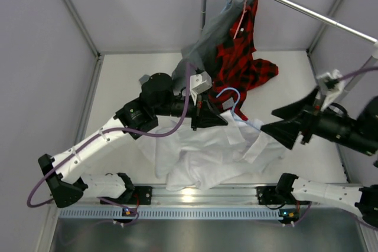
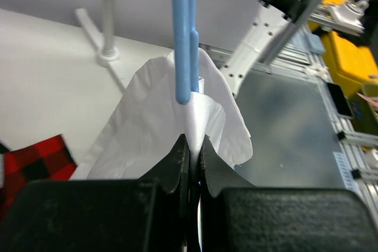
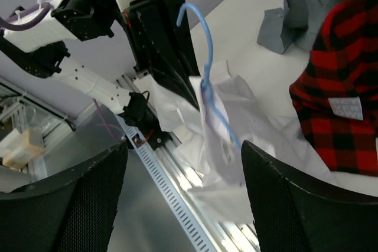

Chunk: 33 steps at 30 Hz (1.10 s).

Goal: Place the shirt on the hanger

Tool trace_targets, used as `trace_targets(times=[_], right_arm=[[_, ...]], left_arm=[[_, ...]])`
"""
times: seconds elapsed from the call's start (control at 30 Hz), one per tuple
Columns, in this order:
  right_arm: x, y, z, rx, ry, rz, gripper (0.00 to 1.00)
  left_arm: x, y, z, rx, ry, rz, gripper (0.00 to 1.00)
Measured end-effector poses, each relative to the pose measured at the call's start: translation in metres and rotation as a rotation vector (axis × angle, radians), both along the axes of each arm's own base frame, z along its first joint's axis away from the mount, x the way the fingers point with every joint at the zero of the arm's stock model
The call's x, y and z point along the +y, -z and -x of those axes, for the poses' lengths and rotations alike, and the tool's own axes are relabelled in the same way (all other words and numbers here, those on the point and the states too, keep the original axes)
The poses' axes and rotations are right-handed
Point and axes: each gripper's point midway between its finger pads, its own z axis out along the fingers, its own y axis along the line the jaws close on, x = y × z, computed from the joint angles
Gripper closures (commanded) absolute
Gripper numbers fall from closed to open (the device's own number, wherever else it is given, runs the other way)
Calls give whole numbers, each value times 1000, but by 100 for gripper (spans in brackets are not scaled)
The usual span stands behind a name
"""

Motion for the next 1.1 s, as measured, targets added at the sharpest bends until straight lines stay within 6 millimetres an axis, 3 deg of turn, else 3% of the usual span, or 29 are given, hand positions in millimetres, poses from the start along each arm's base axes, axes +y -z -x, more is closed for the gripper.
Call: trace_targets(times=[0.13, 0.2, 0.27, 0.3, 0.33, 0.43, 0.47, 0.63, 0.67, 0.7, 0.73, 0.77, 0.93, 1.0, 1.1], right_arm=[[63, 2, -21, -22, -127, 139, 30], [85, 10, -25, -19, -187, 178, 33], [100, 18, -26, -9, -236, 207, 42], [104, 18, -25, -13, -255, 206, 48], [106, 16, -24, -22, -271, 198, 61], [106, 5, -17, -61, -301, 149, 84], [105, 1, -15, -77, -307, 133, 96], [102, -3, -13, -111, -308, 98, 100], [102, -3, -13, -117, -306, 93, 100], [102, -3, -15, -123, -300, 91, 100], [101, -2, -16, -127, -293, 90, 100], [100, 0, -16, -123, -290, 93, 100], [87, -2, -21, -137, -222, 88, 100], [76, -7, -27, -152, -159, 77, 100], [57, -15, -35, -176, -60, 59, 100]], left_arm=[[-4, -1, 25, 17, 159, 3, 100], [-6, -5, 35, 21, 220, 9, 100], [-8, -8, 43, 23, 267, 14, 100], [-8, -9, 47, 26, 287, 15, 100], [-8, -9, 50, 28, 302, 16, 100], [-7, -9, 56, 33, 337, 15, 100], [-7, -9, 58, 33, 348, 16, 100], [-7, -10, 61, 22, 366, 22, 100], [-7, -10, 59, 21, 360, 21, 90], [-7, -9, 57, 20, 351, 18, 63], [-7, -9, 54, 10, 337, 17, 25], [-9, -11, 47, -2, 299, 18, 2], [-6, -44, -4, -90, -5, 28, 2], [11, -60, -34, -127, -233, 21, 2], [65, -75, -58, -155, -537, 28, 2]])
